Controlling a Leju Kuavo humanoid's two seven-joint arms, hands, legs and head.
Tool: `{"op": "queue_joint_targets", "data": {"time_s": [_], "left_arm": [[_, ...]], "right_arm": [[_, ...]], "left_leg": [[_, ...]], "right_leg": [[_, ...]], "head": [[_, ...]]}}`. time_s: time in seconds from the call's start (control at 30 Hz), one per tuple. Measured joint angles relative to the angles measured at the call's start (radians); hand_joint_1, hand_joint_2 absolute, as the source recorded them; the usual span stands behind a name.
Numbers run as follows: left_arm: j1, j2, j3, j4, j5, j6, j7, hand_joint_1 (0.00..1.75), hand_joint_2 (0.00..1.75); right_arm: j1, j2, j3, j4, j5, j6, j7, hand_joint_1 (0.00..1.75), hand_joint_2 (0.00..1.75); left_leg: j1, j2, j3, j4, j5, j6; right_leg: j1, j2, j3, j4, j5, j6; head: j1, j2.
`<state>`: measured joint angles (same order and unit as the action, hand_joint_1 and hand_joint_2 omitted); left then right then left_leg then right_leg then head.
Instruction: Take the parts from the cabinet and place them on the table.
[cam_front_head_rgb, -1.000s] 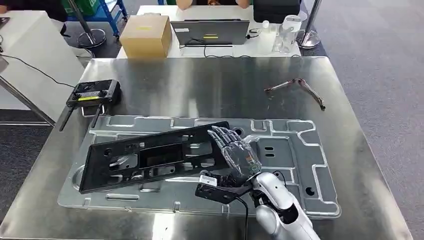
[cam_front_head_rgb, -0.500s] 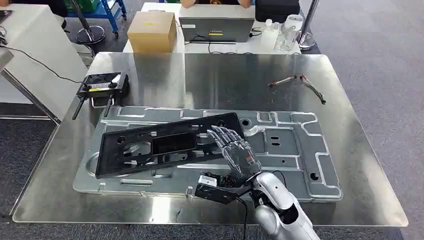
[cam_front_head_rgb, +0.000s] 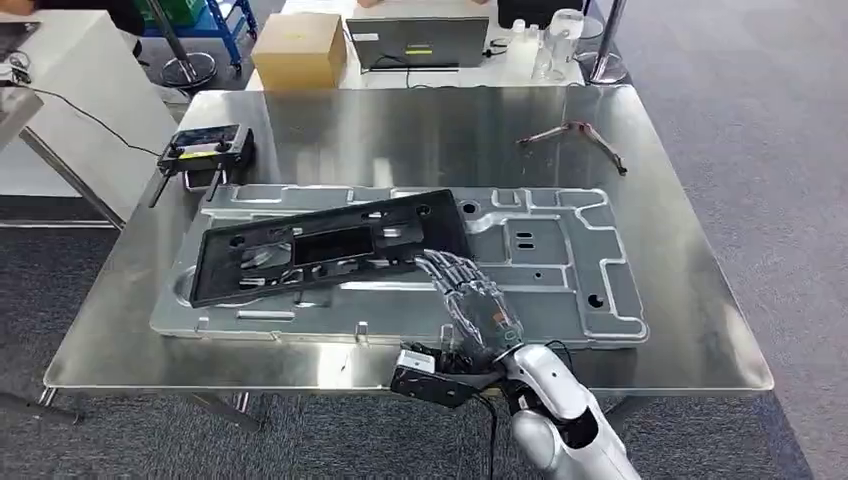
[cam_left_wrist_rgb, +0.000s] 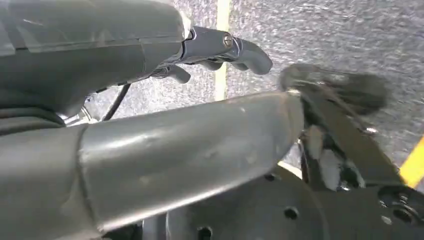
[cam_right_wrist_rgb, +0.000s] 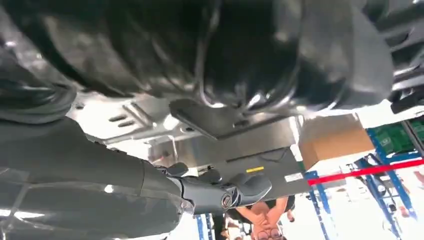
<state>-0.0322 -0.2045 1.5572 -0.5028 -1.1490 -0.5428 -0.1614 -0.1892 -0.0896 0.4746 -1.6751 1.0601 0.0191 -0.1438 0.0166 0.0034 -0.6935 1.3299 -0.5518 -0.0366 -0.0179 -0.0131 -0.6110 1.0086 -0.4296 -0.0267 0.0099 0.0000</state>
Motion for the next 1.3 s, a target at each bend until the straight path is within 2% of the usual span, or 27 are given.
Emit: {"op": "queue_joint_targets", "data": {"time_s": [0.07,0.1,0.13,0.17,0.27,0.3,0.37,0.43,0.47,0.5,0.57,0.6,0.63,0.67,0.7,0.77,0.8,0.83,0.87,0.93,0.97,1.03,1.1,1.13,1.17,1.2,1.3], "left_arm": [[-0.002,0.000,0.000,0.000,0.004,-0.002,0.000,0.00,0.00],[-0.002,0.000,0.000,0.000,0.006,-0.003,0.000,0.00,0.00],[-0.005,0.000,0.000,0.000,0.006,-0.004,0.000,0.00,0.00],[-0.005,0.000,0.000,0.000,0.009,-0.004,0.000,0.00,0.00],[-0.003,0.000,0.000,0.000,0.010,-0.009,0.000,0.00,0.00],[-0.004,-0.001,0.000,0.000,0.011,-0.010,0.002,0.00,0.00],[-0.004,-0.002,0.000,-0.001,0.014,-0.013,0.004,0.00,0.00],[-0.002,-0.002,0.001,-0.003,0.016,-0.014,0.004,0.00,0.00],[-0.001,-0.002,0.001,-0.003,0.016,-0.014,0.004,0.00,0.00],[-0.001,-0.002,0.001,-0.003,0.016,-0.014,0.004,0.00,0.00],[0.000,-0.002,0.001,-0.003,0.016,-0.015,0.004,0.00,0.00],[0.000,-0.002,0.000,-0.003,0.016,-0.015,0.004,0.00,0.00],[-0.003,-0.003,0.000,-0.003,0.016,-0.015,0.004,0.00,0.00],[-0.001,-0.004,0.001,-0.003,0.016,-0.016,0.004,0.00,0.00],[0.003,-0.004,0.001,-0.003,0.016,-0.016,0.004,0.00,0.00],[0.004,-0.003,0.001,-0.003,0.016,-0.016,0.004,0.00,0.00],[0.005,-0.003,0.002,-0.003,0.016,-0.016,0.004,0.00,0.00],[0.007,-0.002,0.003,-0.004,0.015,-0.016,0.004,0.00,0.00],[0.007,-0.003,0.004,-0.004,0.015,-0.016,0.004,0.00,0.00],[0.008,-0.003,0.004,-0.005,0.012,-0.018,0.005,0.00,0.00],[0.009,-0.003,0.004,-0.005,0.013,-0.020,0.005,0.00,0.00],[0.008,-0.003,0.004,-0.008,0.015,-0.022,0.005,0.00,0.00],[0.008,-0.003,0.004,-0.015,0.019,-0.027,0.006,0.00,0.00],[0.006,-0.007,0.004,-0.021,0.028,-0.030,0.011,0.00,0.00],[0.004,-0.012,0.004,-0.027,0.040,-0.033,0.017,0.00,0.00],[0.004,-0.017,0.004,-0.037,0.051,-0.039,0.023,0.00,0.00],[0.008,-0.053,0.005,-0.094,0.092,-0.063,0.058,0.00,0.00]], "right_arm": [[0.000,0.000,0.000,-0.001,0.000,0.000,0.000,0.00,0.00],[0.000,0.000,0.000,-0.001,0.000,0.000,0.000,0.00,0.00],[0.002,0.000,0.000,-0.005,0.000,0.000,0.001,0.00,0.00],[0.001,0.000,0.000,-0.009,0.000,0.000,0.002,0.00,0.00],[0.002,0.000,0.000,-0.010,0.000,0.000,0.002,0.00,0.00],[0.004,-0.001,0.000,-0.009,0.000,0.000,0.003,0.00,0.00],[0.005,-0.001,0.000,-0.009,0.000,0.001,0.006,0.00,0.00],[0.007,-0.001,0.000,-0.009,0.000,0.001,0.008,0.00,0.00],[0.008,-0.001,0.000,-0.009,0.000,0.001,0.009,0.00,0.00],[0.009,-0.001,0.000,-0.009,0.000,0.001,0.009,0.00,0.00],[0.010,-0.001,0.000,-0.009,0.001,0.000,0.010,0.00,0.00],[0.010,-0.001,0.000,-0.009,0.001,0.000,0.011,0.00,0.00],[0.009,-0.001,0.000,-0.011,0.002,0.000,0.011,0.00,0.00],[0.009,0.000,0.000,-0.019,0.002,-0.001,0.012,0.00,0.00],[0.008,0.000,0.000,-0.023,0.003,-0.001,0.013,0.00,0.00],[0.009,0.000,0.000,-0.023,0.003,-0.001,0.014,0.00,0.00],[0.012,0.000,0.000,-0.023,0.003,-0.001,0.014,0.00,0.00],[0.013,0.000,0.000,-0.023,0.003,0.000,0.014,0.00,0.00],[0.015,0.002,0.000,-0.024,0.003,-0.001,0.015,0.00,0.00],[0.027,0.002,0.000,-0.024,0.003,-0.001,0.016,0.00,0.00],[0.036,0.001,0.000,-0.024,0.003,-0.001,0.017,0.00,0.00],[0.054,0.001,0.000,-0.023,0.003,-0.001,0.017,0.00,0.00],[0.069,0.001,0.000,-0.023,0.003,-0.002,0.022,0.00,0.00],[0.081,0.001,-0.002,-0.024,0.002,-0.003,0.033,0.00,0.00],[0.100,0.001,-0.008,-0.027,0.000,-0.003,0.043,0.00,0.00],[0.124,0.001,-0.016,-0.027,-0.002,-0.003,0.050,0.00,0.00],[0.215,0.002,-0.066,-0.020,-0.013,0.008,0.078,0.00,0.00]], "left_leg": [[0.004,0.000,0.096,-0.100,0.078,-0.002],[0.005,-0.001,0.165,-0.187,0.075,-0.001],[0.004,-0.004,0.230,-0.288,0.018,0.001],[-0.004,-0.009,0.266,-0.361,-0.003,0.014],[-0.010,-0.009,0.239,-0.345,0.025,0.036],[0.001,-0.003,0.230,-0.352,0.044,0.051],[-0.004,0.002,0.197,-0.350,0.070,0.071],[-0.010,0.006,0.164,-0.348,0.098,0.075],[-0.015,0.006,0.140,-0.343,0.114,0.075],[-0.018,0.006,0.118,-0.338,0.126,0.075],[-0.024,0.006,0.074,-0.325,0.149,0.073],[-0.025,0.005,0.056,-0.319,0.160,0.071],[-0.025,0.005,0.044,-0.313,0.169,0.068],[-0.030,0.003,0.036,-0.306,0.176,0.062],[-0.026,0.005,0.039,-0.315,0.189,0.055],[-0.020,0.007,0.036,-0.323,0.213,0.045],[-0.025,0.005,0.032,-0.325,0.222,0.039],[-0.018,0.001,0.019,-0.306,0.179,0.034],[-0.015,0.000,0.005,-0.258,0.102,0.029],[-0.008,0.001,-0.022,-0.119,-0.018,0.018],[-0.005,0.001,-0.025,-0.054,-0.041,0.012],[0.000,0.001,0.007,-0.011,0.021,0.005],[0.004,0.001,0.102,-0.101,0.092,0.002],[0.006,-0.002,0.185,-0.200,0.072,0.003],[0.001,-0.006,0.262,-0.305,0.013,0.007],[-0.003,-0.008,0.281,-0.353,-0.010,0.022],[-0.009,-0.008,0.256,-0.347,0.017,0.051]], "right_leg": [[-0.004,0.000,-0.039,0.011,0.023,0.009],[-0.005,0.002,-0.053,0.017,0.032,0.014],[-0.003,0.002,-0.060,0.021,0.041,0.022],[-0.002,0.002,-0.062,0.022,0.049,0.029],[-0.003,0.002,-0.056,-0.002,0.090,0.049],[-0.008,0.004,-0.064,0.007,0.073,0.053],[-0.006,0.006,-0.095,0.090,-0.056,0.049],[-0.004,0.007,-0.122,0.242,-0.162,0.051],[-0.004,0.007,-0.125,0.304,-0.164,0.051],[-0.004,0.007,-0.115,0.326,-0.134,0.049],[-0.001,0.008,-0.037,0.264,-0.054,0.038],[0.005,0.008,0.026,0.190,-0.047,0.029],[0.012,0.008,0.108,0.088,-0.090,0.016],[0.014,0.007,0.168,-0.020,-0.134,0.015],[0.018,0.005,0.161,-0.017,-0.131,0.023],[0.024,0.005,0.152,-0.022,-0.111,0.015],[0.012,0.003,0.142,-0.036,-0.093,0.008],[0.011,-0.005,0.130,-0.034,-0.079,0.002],[0.010,-0.004,0.111,-0.034,-0.064,-0.009],[0.010,-0.004,0.076,-0.033,-0.035,-0.006],[0.010,-0.005,0.056,-0.032,-0.020,-0.004],[0.008,-0.007,0.012,-0.022,0.007,0.003],[0.004,-0.006,-0.030,-0.005,0.026,0.012],[0.004,-0.005,-0.042,0.006,0.036,0.018],[0.007,-0.004,-0.049,0.012,0.042,0.025],[0.007,-0.006,-0.049,0.013,0.048,0.033],[0.003,-0.013,-0.046,-0.003,0.086,0.056]], "head": [[0.000,0.000],[0.000,0.000],[-0.001,0.000],[0.000,0.000],[0.000,0.000],[0.000,0.000],[0.001,0.000],[0.000,0.000],[0.001,0.000],[0.000,0.000],[0.000,0.000],[0.000,0.000],[0.000,0.000],[0.000,0.000],[0.000,0.000],[0.000,0.000],[0.000,0.000],[0.000,0.000],[0.000,0.000],[0.000,0.000],[0.000,0.000],[0.000,0.000],[0.000,0.000],[0.000,0.000],[0.000,0.000],[0.000,0.000],[0.000,0.000]]}}
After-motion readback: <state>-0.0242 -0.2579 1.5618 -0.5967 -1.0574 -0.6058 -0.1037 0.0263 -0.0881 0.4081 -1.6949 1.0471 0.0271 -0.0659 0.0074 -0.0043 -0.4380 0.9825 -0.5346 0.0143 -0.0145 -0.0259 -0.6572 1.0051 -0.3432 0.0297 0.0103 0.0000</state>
